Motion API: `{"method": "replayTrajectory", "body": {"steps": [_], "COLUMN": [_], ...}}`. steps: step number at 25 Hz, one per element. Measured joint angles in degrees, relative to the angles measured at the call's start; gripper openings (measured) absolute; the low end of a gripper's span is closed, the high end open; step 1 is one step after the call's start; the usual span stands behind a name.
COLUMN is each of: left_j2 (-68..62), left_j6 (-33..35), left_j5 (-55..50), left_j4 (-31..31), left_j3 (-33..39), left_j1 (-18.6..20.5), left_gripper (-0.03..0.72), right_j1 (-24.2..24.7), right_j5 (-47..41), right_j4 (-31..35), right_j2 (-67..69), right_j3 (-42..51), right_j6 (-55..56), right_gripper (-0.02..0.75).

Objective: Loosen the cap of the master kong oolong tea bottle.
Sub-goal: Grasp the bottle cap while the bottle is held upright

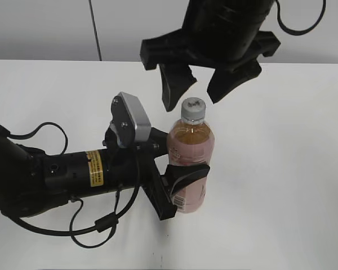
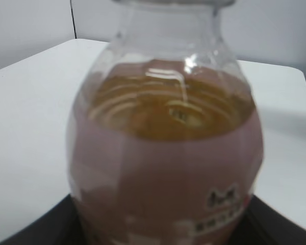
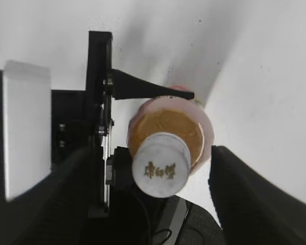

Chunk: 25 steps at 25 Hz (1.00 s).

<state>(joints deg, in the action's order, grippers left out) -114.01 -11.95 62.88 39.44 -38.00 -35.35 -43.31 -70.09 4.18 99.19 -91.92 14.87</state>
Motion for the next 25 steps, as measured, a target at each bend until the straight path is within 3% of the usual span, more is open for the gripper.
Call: {"method": "replayTrajectory", "body": {"steps": [4, 12, 25], "left_j2": [0.0, 0.0, 0.0], "left_j6": [0.0, 0.0, 0.0], "left_j5": [0.0, 0.0, 0.0], "left_j4": [0.0, 0.0, 0.0], "left_j3": [0.0, 0.0, 0.0], "left_j1": [0.0, 0.0, 0.0], "left_gripper": [0.391, 0.391, 0.391], "right_j1": [0.0, 0.0, 0.0], "right_j5": [0.0, 0.0, 0.0], "right_j4": [-0.1, -0.7, -0.4], "right_j2": [0.0, 0.0, 1.0], "right_j3": [0.9, 1.0, 1.0], "right_j6": [0.3, 0.5, 0.5], "right_gripper": [0.524, 0.414, 0.406]}}
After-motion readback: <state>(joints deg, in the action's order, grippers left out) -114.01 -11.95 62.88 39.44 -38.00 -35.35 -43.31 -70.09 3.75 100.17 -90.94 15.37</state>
